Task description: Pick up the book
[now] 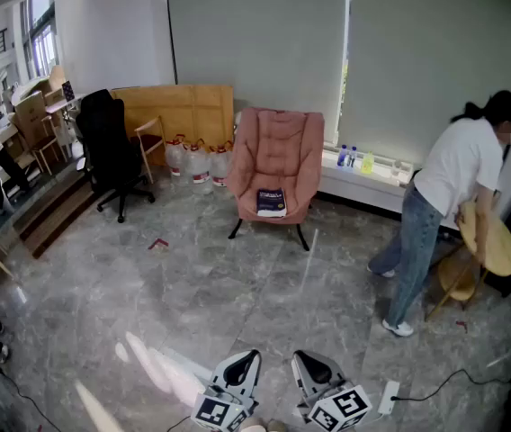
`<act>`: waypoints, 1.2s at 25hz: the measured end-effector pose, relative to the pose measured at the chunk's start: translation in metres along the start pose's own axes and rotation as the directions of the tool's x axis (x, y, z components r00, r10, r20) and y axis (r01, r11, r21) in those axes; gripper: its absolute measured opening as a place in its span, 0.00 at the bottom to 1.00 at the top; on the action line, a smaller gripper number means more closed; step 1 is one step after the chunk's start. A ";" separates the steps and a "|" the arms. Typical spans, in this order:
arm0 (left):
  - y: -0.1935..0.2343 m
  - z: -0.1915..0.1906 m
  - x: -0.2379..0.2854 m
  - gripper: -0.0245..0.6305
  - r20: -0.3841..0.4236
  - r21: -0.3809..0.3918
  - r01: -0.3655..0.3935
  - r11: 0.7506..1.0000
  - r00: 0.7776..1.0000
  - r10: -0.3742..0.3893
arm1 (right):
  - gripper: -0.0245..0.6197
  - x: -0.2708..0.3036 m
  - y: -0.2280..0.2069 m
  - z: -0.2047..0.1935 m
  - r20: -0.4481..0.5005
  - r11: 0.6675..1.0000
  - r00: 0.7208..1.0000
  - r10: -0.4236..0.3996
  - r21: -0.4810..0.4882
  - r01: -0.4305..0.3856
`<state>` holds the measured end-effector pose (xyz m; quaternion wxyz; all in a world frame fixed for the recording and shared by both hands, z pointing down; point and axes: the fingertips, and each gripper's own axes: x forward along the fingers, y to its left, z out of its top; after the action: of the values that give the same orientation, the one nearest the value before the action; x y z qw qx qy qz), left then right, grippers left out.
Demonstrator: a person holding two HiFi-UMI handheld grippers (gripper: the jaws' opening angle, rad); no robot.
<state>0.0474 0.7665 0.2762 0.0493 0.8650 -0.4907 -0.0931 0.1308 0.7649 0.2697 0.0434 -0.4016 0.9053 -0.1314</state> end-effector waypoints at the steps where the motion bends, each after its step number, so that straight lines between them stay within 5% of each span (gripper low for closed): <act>1: 0.000 -0.001 -0.001 0.06 -0.005 -0.003 -0.002 1.000 1.000 0.002 | 0.06 -0.001 0.001 -0.001 0.001 1.000 1.000 -0.001 -0.001 0.001; 30: -0.014 -0.003 0.014 0.06 0.044 0.033 -0.021 0.999 0.999 0.020 | 0.05 -0.019 -0.008 0.007 0.029 1.000 1.000 0.008 -0.028 -0.007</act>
<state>0.0665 0.7618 0.2747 0.0254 0.8583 -0.5020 -0.1031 0.1506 0.7723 0.2643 0.0514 -0.4008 0.9078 -0.1128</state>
